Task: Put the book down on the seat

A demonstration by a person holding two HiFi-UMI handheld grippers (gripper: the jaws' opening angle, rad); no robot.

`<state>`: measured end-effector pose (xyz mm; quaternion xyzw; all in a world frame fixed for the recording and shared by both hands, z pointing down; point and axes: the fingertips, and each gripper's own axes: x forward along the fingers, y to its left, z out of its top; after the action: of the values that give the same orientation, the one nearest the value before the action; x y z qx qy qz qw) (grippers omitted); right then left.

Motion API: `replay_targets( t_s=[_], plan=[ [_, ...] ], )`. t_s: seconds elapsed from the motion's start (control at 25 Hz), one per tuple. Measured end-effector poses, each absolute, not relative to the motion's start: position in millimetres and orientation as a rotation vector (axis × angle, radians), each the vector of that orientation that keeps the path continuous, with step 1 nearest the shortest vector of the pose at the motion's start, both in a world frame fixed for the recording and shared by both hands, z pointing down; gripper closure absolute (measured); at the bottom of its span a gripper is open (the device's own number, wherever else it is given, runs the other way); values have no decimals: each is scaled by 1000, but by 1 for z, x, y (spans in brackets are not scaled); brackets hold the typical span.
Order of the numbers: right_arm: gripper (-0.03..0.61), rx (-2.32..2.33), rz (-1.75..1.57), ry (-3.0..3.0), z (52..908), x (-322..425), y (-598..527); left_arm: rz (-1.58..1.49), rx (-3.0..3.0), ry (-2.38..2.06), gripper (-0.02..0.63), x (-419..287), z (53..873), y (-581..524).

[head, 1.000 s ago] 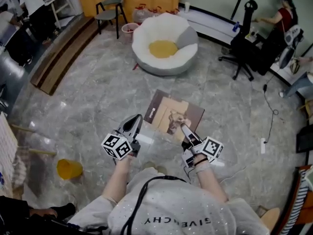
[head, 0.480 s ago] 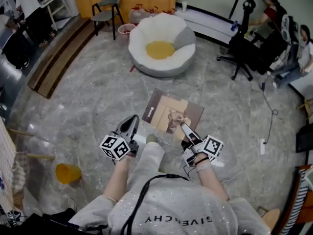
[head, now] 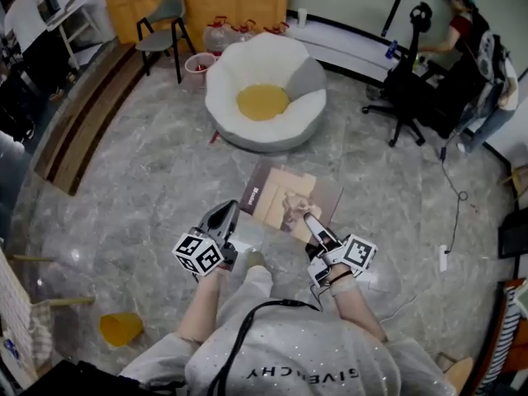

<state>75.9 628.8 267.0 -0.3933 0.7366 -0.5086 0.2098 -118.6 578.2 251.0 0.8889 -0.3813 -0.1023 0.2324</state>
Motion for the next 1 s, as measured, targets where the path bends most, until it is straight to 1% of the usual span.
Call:
replay_targets(
  t_s=[0.28,0.56,0.72,0.84,1.0],
  plan=[
    [425,-1121,-1430,2013,256,58,522,-272,2460,-983,591,-130,237,462],
    [425,-1083,-1438,1942,286,58,507,-284,2491,-965,591,-128,265,442],
    [425,-1081,-1414,2019,289,59,499,-289,2482,-978,591,-127,272,436],
    [425,-1090,-1443,2011,296,61,472,-284,2467,-993,591,-127,278,411],
    [425,-1100,-1503,1979,291,65,417,-269,2455,-1012,591,-127,264,359]
  ],
)
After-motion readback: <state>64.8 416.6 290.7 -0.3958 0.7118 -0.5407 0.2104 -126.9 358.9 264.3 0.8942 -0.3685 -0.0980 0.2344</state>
